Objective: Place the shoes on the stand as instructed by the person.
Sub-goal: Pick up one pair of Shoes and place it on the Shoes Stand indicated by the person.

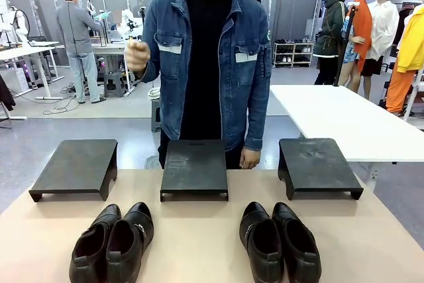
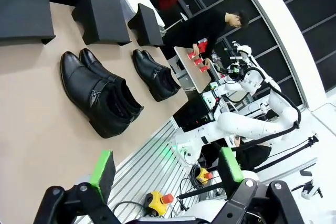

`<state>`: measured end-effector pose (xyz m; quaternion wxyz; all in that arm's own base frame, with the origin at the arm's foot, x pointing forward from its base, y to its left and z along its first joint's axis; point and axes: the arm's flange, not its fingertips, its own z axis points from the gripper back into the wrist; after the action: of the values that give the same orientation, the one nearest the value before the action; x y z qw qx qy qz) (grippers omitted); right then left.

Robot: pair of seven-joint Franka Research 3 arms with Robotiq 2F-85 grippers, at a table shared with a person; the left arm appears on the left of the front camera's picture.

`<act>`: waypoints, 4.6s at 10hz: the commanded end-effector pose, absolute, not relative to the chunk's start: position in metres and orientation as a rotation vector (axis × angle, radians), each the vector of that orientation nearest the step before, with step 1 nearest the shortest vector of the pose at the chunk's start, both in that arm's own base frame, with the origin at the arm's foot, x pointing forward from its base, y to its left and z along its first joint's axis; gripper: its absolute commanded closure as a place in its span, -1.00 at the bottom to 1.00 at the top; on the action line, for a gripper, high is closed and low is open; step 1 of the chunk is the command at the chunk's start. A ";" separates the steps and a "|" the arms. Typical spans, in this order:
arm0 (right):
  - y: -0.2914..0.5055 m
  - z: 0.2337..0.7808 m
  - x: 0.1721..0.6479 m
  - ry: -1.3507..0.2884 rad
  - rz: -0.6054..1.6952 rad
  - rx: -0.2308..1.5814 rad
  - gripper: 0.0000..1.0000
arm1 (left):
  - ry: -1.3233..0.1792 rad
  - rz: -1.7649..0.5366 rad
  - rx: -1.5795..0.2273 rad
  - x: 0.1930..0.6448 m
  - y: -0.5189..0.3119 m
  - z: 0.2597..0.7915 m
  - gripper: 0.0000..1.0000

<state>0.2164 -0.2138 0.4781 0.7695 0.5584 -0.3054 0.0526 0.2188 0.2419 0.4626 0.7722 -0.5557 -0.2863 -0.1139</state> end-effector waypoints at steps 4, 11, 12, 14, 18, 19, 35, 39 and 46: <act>-0.215 0.480 0.216 -0.687 0.135 1.217 -1.00 | -0.645 -0.268 -1.220 0.219 0.243 0.464 -1.00; -0.215 0.480 0.216 -0.687 0.135 1.217 -1.00 | -0.645 -0.268 -1.220 0.219 0.243 0.464 -1.00; -0.215 0.480 0.216 -0.687 0.135 1.217 -1.00 | -0.645 -0.268 -1.220 0.219 0.243 0.464 -1.00; -0.215 0.480 0.216 -0.687 0.135 1.217 -1.00 | -0.611 -0.282 -1.195 0.218 0.226 0.480 -1.00; -0.215 0.480 0.216 -0.687 0.135 1.217 -1.00 | -0.437 -0.355 -0.882 0.226 0.101 0.551 -1.00; -0.215 0.480 0.216 -0.687 0.135 1.217 -1.00 | -0.389 -0.368 -0.816 0.229 0.062 0.567 -1.00; -0.215 0.480 0.216 -0.687 0.135 1.217 -1.00 | -0.280 0.011 -0.197 0.288 -0.169 0.460 -1.00; -0.215 0.480 0.216 -0.687 0.135 1.217 -1.00 | -0.263 0.112 -0.146 0.295 -0.166 0.412 -1.00; -0.215 0.480 0.216 -0.687 0.135 1.217 -1.00 | -0.199 0.103 -0.105 0.289 -0.165 0.348 -1.00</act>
<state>0.2160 -0.2137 0.4778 0.7679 0.5596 -0.3069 0.0545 0.3510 -0.1944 0.4012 0.9940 -0.0612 -0.0810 0.0401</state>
